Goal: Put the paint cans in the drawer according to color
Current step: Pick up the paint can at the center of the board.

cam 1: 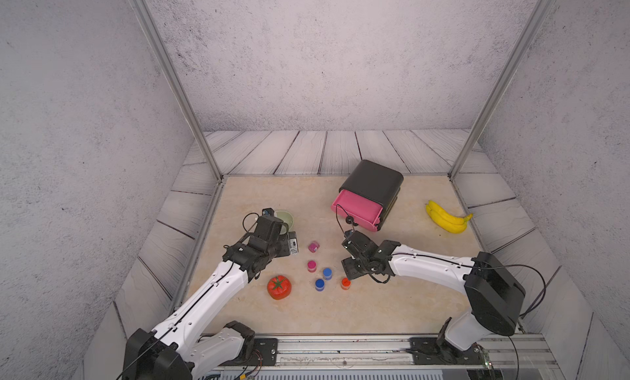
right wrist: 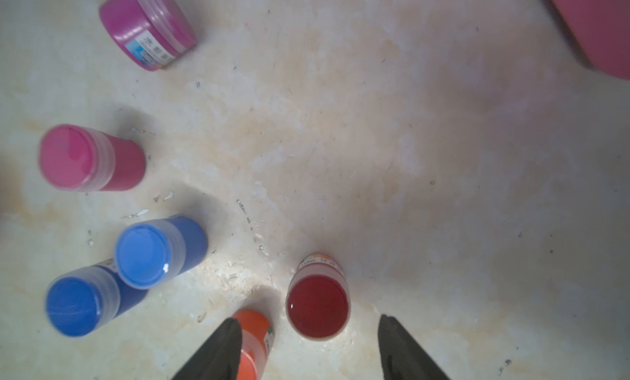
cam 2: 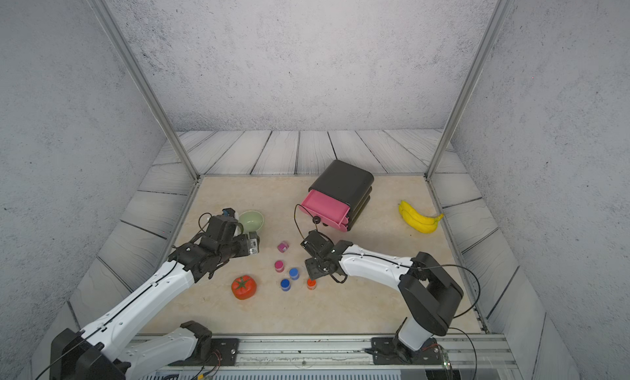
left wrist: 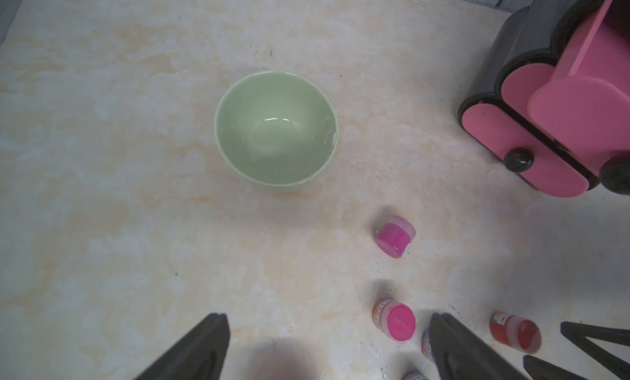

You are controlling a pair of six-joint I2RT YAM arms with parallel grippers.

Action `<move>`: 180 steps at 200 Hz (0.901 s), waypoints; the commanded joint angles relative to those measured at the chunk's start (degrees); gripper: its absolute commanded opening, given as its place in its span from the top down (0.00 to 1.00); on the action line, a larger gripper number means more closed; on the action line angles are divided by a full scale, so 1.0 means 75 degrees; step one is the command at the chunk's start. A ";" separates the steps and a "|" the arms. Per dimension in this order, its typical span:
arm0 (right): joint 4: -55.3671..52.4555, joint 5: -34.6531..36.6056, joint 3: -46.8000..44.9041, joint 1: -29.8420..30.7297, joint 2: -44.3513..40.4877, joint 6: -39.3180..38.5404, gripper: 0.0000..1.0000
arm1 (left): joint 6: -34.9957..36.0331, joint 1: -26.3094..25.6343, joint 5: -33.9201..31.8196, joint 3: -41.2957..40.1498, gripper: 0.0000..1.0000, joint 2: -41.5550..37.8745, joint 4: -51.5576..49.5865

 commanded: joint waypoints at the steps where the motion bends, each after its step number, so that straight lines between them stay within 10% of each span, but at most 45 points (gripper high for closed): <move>1: -0.0249 0.0221 0.0202 -0.0006 0.0410 0.0225 0.35 | -0.0069 0.0047 0.0011 -0.0012 0.02 -0.0118 0.0033; 122: -0.0199 -0.0042 0.0671 -0.0199 0.1461 -0.0175 0.61 | -0.0132 0.0047 0.0153 -0.0012 0.02 -0.0251 -0.0012; 180: -0.0254 -0.0059 0.0462 -0.0199 0.0218 -0.0336 0.75 | -0.0171 0.0049 0.0302 0.0053 0.01 -0.0291 0.0001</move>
